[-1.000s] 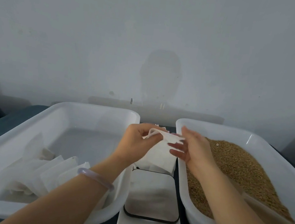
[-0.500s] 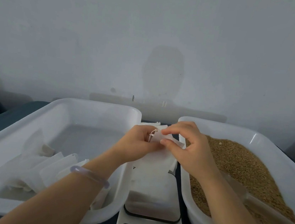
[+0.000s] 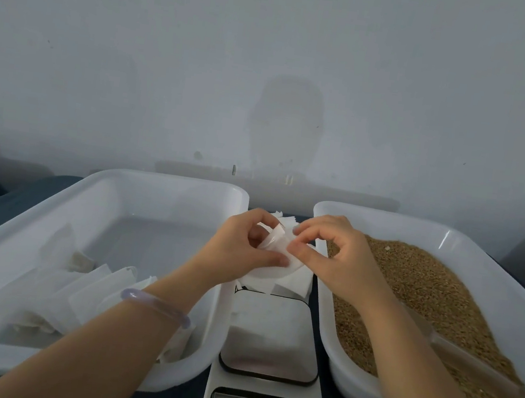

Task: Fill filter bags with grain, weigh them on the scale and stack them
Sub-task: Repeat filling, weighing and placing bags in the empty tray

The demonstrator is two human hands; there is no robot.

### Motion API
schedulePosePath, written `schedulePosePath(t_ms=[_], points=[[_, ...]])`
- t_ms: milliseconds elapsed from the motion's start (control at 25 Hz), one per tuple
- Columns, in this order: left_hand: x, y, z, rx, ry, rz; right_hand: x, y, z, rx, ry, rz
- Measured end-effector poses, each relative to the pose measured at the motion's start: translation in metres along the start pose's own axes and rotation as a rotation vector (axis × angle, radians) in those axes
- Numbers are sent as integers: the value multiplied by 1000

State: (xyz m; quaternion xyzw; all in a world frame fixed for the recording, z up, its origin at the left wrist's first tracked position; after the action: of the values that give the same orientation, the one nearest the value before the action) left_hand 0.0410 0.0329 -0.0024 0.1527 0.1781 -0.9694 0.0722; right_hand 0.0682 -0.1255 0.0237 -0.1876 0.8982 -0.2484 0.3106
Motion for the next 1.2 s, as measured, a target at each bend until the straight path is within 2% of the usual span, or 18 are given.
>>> schedulePosePath(t_ms=[120,200,280,360,400,440,520,600,640,720,800,960,1200], points=[[1,2,-2,-3,18,-64,1,7,4,-70,89,-122],[0,1,-1,-2,-5,-67,-1,6,9,-162,178,-60],[-3,-4,0,-29,-8,61,-4,-1,18,-209,275,59],[-1,-12,5,-180,93,236,-6,-3,26,-236,342,88],[2,-13,10,-265,184,268,-6,-1,25,-278,358,63],[4,-12,14,-341,266,245,-7,2,24,-342,361,22],[6,-2,16,-571,320,109,-5,8,18,-462,329,-90],[4,8,14,-838,285,51,-2,9,15,-385,269,-115],[3,10,13,-858,265,66,-1,9,16,-295,226,-97],[2,10,12,-724,247,97,0,9,10,-90,99,-64],[2,7,7,-597,168,42,1,11,6,42,-22,-22],[6,12,3,-462,55,-156,0,9,3,7,-104,17],[9,13,6,-200,82,-191,1,10,5,57,-66,-71]])
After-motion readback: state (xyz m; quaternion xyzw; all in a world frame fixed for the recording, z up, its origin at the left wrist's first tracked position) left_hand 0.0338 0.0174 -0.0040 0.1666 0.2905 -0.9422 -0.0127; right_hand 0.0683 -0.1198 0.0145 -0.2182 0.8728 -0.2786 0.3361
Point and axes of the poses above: each hand's wrist, its own x-axis away from the middle knuckle, its own y-axis out of the palm, z = x × y, the point moved 4 cm from there along -x, towards the middle knuckle, and after that the axes turned 1 degree about y, right-handed, at the moved point
